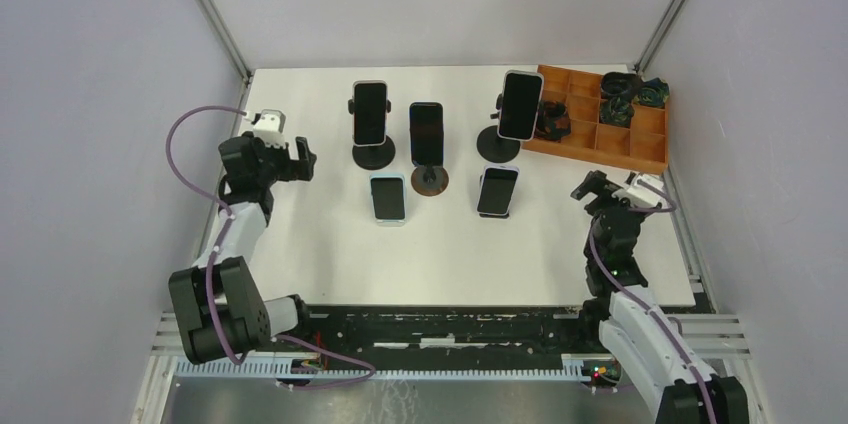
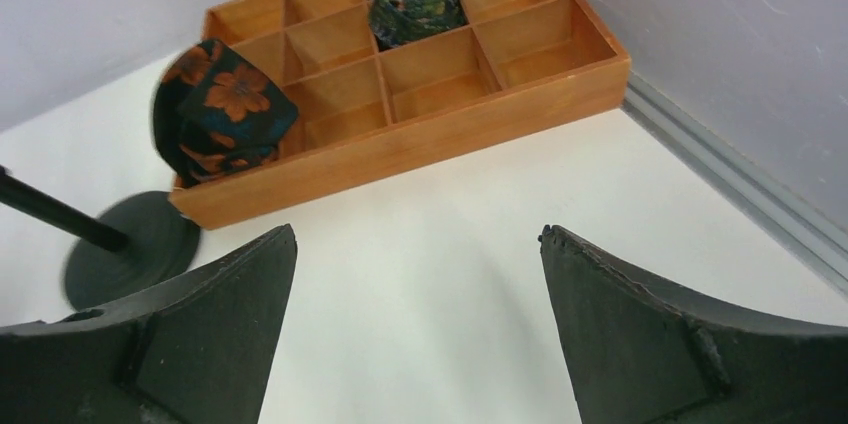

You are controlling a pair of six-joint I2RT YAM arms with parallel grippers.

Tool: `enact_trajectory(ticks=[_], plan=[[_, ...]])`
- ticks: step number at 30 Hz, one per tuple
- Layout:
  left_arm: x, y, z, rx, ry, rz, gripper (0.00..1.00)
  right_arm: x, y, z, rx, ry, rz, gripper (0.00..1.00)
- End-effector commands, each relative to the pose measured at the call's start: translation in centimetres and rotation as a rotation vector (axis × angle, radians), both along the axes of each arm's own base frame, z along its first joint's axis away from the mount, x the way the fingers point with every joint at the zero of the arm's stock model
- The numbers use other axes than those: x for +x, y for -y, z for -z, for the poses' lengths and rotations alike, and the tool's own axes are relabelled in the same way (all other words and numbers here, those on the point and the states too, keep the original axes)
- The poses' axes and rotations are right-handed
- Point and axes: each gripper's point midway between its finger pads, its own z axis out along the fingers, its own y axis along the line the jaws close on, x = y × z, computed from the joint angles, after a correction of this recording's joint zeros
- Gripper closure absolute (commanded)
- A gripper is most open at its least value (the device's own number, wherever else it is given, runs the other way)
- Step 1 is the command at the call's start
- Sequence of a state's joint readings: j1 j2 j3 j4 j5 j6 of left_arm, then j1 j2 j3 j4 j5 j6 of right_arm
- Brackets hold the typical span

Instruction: Remove the phone from the phone stand

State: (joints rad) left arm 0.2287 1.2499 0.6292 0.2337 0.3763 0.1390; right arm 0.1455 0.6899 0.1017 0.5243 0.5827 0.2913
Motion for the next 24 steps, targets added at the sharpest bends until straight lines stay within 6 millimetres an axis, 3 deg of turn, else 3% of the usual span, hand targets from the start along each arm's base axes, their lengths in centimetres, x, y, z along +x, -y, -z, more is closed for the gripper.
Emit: enact_trajectory(ticks=[1, 8, 13, 19, 24], plan=[[-3.0, 1.1, -0.8, -0.014, -0.131, 0.170, 0.00, 0.3, -1.3, -1.2, 0.085, -0.084, -0.042, 0.02], [-6.0, 2.4, -1.5, -0.041, -0.252, 0.336, 0.00, 1.2, -6.1, -1.4, 0.001, -0.339, -0.276, 0.02], [-7.2, 2.8, -2.0, -0.056, -0.315, 0.398, 0.00, 0.8, -10.6, -4.8, -0.112, -0.351, -0.394, 0.02], [-7.2, 1.8, -2.6, -0.094, -0.336, 0.372, 0.00, -0.5, -18.7, -7.6, -0.126, -0.320, -0.626, 0.02], [-7.6, 1.2, -2.8, -0.094, -0.347, 0.361, 0.00, -3.6, -29.2, -7.7, -0.194, -0.325, -0.898, 0.02]])
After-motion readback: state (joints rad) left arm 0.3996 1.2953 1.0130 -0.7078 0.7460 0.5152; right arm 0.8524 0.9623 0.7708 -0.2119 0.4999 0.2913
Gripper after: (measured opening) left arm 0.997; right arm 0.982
